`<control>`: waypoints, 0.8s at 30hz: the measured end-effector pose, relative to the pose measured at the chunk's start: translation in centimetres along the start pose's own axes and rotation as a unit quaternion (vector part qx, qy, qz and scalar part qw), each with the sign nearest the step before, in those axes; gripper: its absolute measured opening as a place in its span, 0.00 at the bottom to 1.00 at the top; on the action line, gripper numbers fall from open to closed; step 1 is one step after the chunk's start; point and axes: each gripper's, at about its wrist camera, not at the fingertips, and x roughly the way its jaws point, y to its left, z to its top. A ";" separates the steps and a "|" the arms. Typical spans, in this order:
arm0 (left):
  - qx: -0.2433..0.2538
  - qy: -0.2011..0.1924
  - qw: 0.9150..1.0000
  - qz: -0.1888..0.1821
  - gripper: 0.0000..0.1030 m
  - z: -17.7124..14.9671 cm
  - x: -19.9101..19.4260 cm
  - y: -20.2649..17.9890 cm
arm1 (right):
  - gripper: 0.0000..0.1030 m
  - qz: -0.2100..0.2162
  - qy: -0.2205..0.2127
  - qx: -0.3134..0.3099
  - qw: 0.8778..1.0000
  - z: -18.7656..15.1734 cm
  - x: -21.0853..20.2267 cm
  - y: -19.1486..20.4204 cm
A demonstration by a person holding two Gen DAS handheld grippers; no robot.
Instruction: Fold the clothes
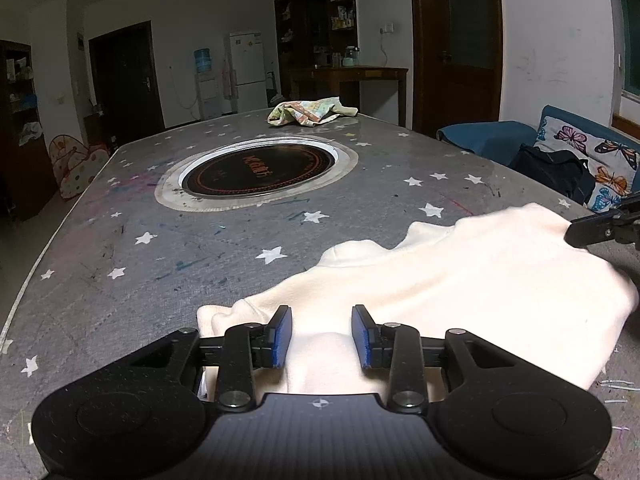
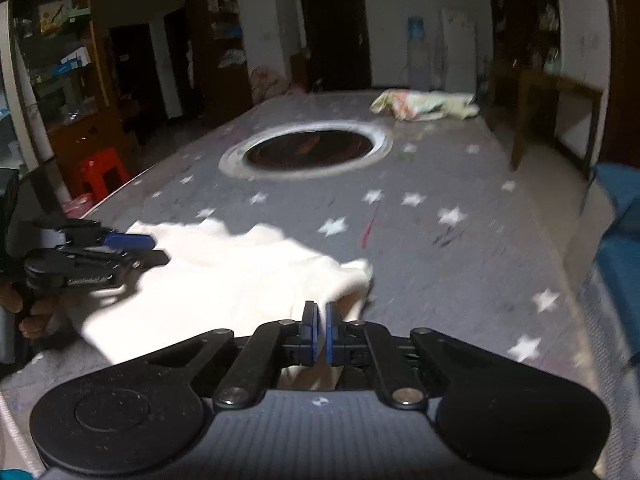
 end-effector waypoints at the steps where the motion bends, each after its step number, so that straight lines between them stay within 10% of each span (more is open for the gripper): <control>1: 0.000 0.000 1.000 0.000 0.36 0.0 0.0 0.0 | 0.03 -0.005 0.000 -0.005 1.000 0.0 0.1 0.1; 24: -0.003 -0.003 1.000 0.000 0.52 -0.1 -0.1 0.2 | 0.06 0.008 0.007 -0.082 0.997 -2.4 -2.7 3.3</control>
